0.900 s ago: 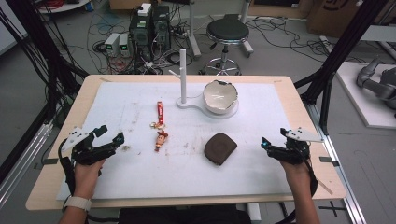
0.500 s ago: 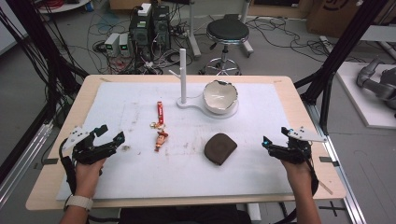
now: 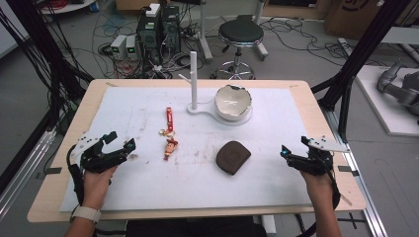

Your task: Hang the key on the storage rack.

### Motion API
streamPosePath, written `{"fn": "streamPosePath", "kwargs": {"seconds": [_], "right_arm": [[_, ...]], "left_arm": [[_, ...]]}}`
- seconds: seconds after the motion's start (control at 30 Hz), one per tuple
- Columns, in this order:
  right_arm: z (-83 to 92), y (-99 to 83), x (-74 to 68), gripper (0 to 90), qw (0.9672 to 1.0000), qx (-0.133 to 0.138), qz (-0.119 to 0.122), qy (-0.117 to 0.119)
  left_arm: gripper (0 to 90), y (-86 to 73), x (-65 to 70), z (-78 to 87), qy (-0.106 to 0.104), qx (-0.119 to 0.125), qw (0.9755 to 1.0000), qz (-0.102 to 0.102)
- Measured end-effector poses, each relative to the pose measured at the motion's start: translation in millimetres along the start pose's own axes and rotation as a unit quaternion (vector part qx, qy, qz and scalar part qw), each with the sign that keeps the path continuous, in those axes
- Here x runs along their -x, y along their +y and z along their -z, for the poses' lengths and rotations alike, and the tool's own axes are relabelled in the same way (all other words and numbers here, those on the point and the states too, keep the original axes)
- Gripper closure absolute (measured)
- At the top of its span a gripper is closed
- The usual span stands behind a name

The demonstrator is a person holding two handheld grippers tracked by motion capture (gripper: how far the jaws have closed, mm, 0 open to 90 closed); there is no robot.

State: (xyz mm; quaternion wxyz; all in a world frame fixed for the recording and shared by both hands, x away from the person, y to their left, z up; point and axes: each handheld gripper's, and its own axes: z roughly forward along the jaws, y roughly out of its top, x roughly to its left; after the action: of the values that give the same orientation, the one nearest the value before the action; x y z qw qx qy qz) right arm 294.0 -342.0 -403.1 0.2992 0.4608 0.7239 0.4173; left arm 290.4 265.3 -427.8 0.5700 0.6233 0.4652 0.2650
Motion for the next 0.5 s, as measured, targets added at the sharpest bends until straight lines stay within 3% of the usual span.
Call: {"fn": "streamPosePath", "kwargs": {"seconds": [0.07, 0.27, 0.3, 0.33, 0.37, 0.47, 0.5], "right_arm": [[-1.1, -0.7, 1.3, 18.6, 1.0000, 0.001, -0.009, 0.001], [-5.7, 1.8, -2.2, 18.7, 1.0000, -0.001, -0.002, 0.004], [-7.1, 2.9, -3.8, 18.8, 1.0000, -0.002, 0.002, 0.005], [-7.1, 2.9, -3.8, 18.8, 1.0000, -0.002, 0.002, 0.005], [-8.1, 3.7, -4.3, 18.8, 1.0000, -0.001, 0.004, 0.006], [-9.0, 4.0, -4.6, 18.7, 1.0000, -0.001, 0.003, 0.009], [-10.1, 4.3, -4.7, 18.8, 0.9999, 0.000, 0.004, 0.011]], "left_arm": [[18.6, 4.3, 4.3, -8.7, -0.021, -0.008, 0.9998, -0.001], [18.6, 15.3, 10.8, -35.0, -0.032, -0.050, 0.9982, -0.010], [18.6, 24.4, 15.3, -51.4, -0.035, -0.060, 0.9976, -0.005], [18.6, 24.4, 15.3, -51.4, -0.035, -0.060, 0.9976, -0.005], [18.6, 36.8, 22.4, -71.1, -0.038, -0.073, 0.9966, -0.006], [18.6, 43.7, 26.7, -85.0, -0.036, -0.085, 0.9957, -0.008], [18.6, 47.2, 28.4, -108.3, -0.028, -0.102, 0.9943, -0.004]]}}
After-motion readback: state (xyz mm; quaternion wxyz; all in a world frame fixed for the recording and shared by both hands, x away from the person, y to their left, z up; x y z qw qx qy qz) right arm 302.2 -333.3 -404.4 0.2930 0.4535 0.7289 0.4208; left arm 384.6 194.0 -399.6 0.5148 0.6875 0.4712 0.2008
